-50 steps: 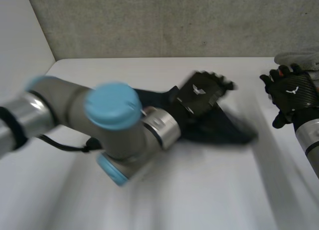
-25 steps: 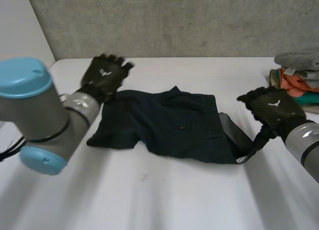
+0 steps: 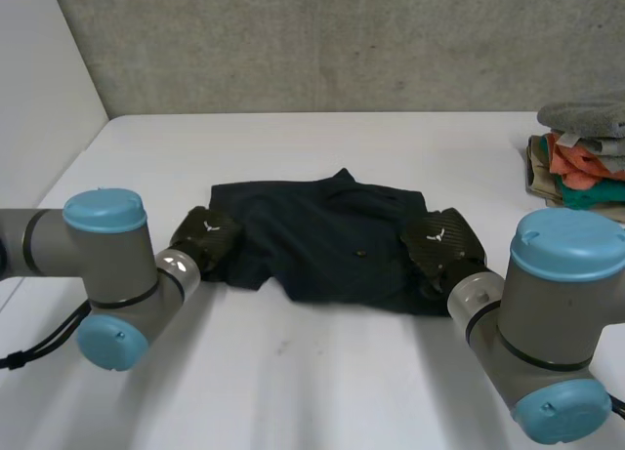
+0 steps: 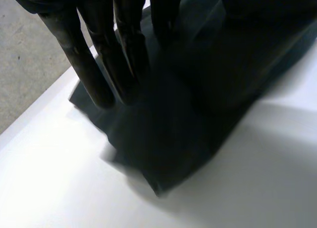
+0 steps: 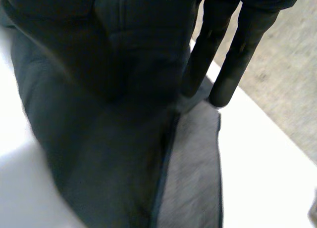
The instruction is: Fold the laundry.
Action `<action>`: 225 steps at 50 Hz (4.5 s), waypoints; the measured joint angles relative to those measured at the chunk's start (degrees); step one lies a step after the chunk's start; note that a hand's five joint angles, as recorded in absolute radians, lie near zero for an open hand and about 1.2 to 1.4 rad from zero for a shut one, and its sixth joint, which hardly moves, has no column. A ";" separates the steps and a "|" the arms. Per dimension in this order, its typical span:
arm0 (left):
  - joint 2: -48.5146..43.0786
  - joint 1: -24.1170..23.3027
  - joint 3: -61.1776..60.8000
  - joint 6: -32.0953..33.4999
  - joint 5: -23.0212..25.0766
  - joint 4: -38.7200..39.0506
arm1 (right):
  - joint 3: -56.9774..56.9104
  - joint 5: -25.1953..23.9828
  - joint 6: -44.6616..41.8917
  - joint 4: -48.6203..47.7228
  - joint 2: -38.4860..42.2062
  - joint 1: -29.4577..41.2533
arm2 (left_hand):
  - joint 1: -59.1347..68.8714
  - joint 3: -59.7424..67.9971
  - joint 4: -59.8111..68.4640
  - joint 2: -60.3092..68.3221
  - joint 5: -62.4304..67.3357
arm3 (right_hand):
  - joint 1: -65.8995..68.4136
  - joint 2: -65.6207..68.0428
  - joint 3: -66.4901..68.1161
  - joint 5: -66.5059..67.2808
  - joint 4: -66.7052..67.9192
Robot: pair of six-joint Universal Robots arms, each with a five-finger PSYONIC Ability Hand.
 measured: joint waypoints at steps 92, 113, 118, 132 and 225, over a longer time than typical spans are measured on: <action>-3.22 -19.18 5.34 -17.30 -6.62 6.39 | -7.33 -20.13 -9.21 -4.83 10.81 -15.35 | -35.56 -34.87 -36.05 -35.47 -35.79 | 1.00 3.46 5.55 5.04 6.25; -11.98 -19.11 19.00 -9.38 -13.61 16.62 | -7.57 -14.76 -8.66 -4.95 7.59 -15.05 | 0.99 6.08 6.18 5.18 2.00 | 1.00 3.46 5.55 5.26 6.47; 0.27 -17.55 13.40 -8.41 -14.29 13.84 | -8.82 -13.62 -8.94 -2.64 2.57 -15.17 | 0.99 6.08 6.19 5.29 2.80 | 1.00 3.45 5.82 5.26 6.49; 35.68 -13.15 11.19 -9.92 -8.84 -9.92 | -24.21 -14.13 -8.35 17.59 -19.37 -14.72 | 0.99 6.41 6.35 5.58 2.80 | 2.17 3.45 5.89 5.26 6.52; 23.57 5.99 -29.47 -10.74 0.87 0.80 | 10.67 -7.87 2.75 -0.88 -2.79 -5.97 | -32.47 -29.72 -29.85 -30.78 -29.60 | -13.07 -15.08 -13.88 -14.51 -13.89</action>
